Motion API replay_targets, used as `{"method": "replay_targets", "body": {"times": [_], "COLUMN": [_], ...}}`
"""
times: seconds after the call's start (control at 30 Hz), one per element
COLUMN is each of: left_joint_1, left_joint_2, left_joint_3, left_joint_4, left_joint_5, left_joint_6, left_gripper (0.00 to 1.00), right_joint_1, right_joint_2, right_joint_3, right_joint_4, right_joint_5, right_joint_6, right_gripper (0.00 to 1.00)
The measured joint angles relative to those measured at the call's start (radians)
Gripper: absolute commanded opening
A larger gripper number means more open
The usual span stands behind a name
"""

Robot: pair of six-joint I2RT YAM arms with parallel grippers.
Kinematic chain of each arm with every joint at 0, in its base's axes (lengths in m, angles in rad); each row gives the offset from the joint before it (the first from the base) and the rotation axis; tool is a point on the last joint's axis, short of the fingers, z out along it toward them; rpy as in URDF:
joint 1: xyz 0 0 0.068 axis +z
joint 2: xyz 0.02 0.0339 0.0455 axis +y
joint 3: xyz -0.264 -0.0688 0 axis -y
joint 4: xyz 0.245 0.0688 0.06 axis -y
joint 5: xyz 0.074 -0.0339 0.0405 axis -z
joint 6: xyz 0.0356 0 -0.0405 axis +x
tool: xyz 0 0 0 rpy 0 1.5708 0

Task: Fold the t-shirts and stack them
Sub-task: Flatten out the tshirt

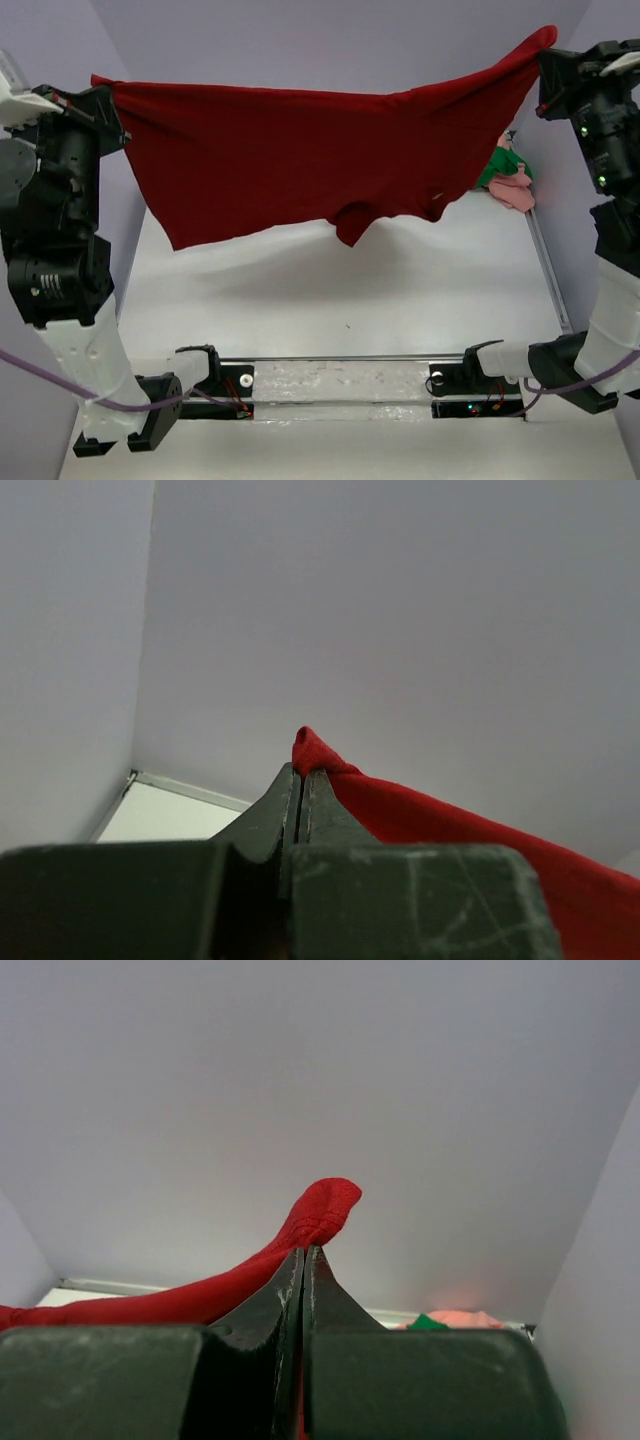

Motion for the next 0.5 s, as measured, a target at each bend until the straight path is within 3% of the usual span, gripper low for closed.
{"method": "replay_targets", "body": {"times": [0.2, 0.4, 0.5], "left_joint_1": [-0.023, -0.031, -0.031], "left_joint_2": [-0.129, -0.201, -0.2], "left_joint_3": [0.027, 0.109, 0.073], "left_joint_4": [-0.038, -0.034, -0.002], "left_joint_5": [0.004, -0.025, -0.04], "left_joint_6": [-0.037, -0.055, -0.055], "left_gripper": [0.0, 0.0, 0.0], "right_joint_1": [0.0, 0.0, 0.0], "right_joint_2": [-0.076, -0.135, -0.127], "right_joint_3": [0.112, 0.142, 0.114], "right_joint_4": [-0.057, -0.064, -0.053], "right_joint_5": [-0.054, -0.078, -0.06], "right_joint_6": [0.014, 0.033, 0.04], "right_gripper": [0.0, 0.0, 0.0]}}
